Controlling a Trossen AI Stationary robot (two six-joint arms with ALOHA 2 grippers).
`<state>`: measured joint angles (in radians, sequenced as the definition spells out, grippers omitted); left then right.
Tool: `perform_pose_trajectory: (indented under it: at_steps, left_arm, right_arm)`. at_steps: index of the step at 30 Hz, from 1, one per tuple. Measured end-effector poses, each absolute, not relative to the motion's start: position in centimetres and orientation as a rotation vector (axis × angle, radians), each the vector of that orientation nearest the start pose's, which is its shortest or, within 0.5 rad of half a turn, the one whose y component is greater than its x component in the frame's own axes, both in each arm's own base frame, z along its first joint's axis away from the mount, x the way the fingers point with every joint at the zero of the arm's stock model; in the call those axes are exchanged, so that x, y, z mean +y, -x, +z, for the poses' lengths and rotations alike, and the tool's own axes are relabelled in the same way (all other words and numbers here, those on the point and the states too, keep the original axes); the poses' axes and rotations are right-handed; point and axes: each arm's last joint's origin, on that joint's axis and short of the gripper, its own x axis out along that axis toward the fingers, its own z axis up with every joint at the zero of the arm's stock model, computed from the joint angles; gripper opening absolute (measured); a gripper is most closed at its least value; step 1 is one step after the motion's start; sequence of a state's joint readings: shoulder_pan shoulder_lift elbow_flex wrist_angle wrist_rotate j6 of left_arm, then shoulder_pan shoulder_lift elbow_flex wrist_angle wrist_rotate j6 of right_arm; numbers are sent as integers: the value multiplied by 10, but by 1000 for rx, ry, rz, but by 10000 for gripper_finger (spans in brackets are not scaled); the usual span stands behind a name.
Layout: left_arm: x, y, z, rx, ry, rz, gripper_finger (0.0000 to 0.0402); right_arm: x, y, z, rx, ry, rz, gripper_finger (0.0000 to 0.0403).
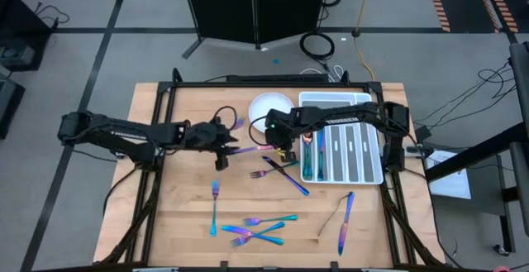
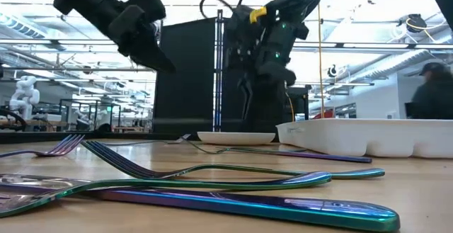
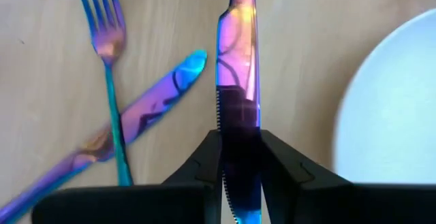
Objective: Sort silverware
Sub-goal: Put the purple table knife into the white silverware tray
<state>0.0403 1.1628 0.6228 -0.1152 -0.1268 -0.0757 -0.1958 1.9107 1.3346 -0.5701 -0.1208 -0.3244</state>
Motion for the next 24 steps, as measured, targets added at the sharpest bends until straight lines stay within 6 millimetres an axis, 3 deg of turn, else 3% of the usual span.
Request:
perform_pose_trajectory:
  at_steps: [4, 9, 14, 18, 24]
  left_arm:
    - [25, -239, 193, 724, 240, 64, 128]
    - [42, -247, 196, 624, 406, 76, 128]
    - [72, -242, 197, 592, 745, 12, 128]
    - [92, -236, 190, 636, 1036, -150, 128]
    - [90, -243, 172, 758, 1261, -344, 128]
  right_arm:
    - [-70, -377, 194, 1088, 108, 108, 52]
    - [-64, -377, 205, 1044, 121, 114, 52]
    - [-47, -379, 206, 1038, 168, 170, 52]
    - [-32, -381, 207, 1044, 242, 176, 52]
    - [-16, -394, 234, 954, 312, 193, 52]
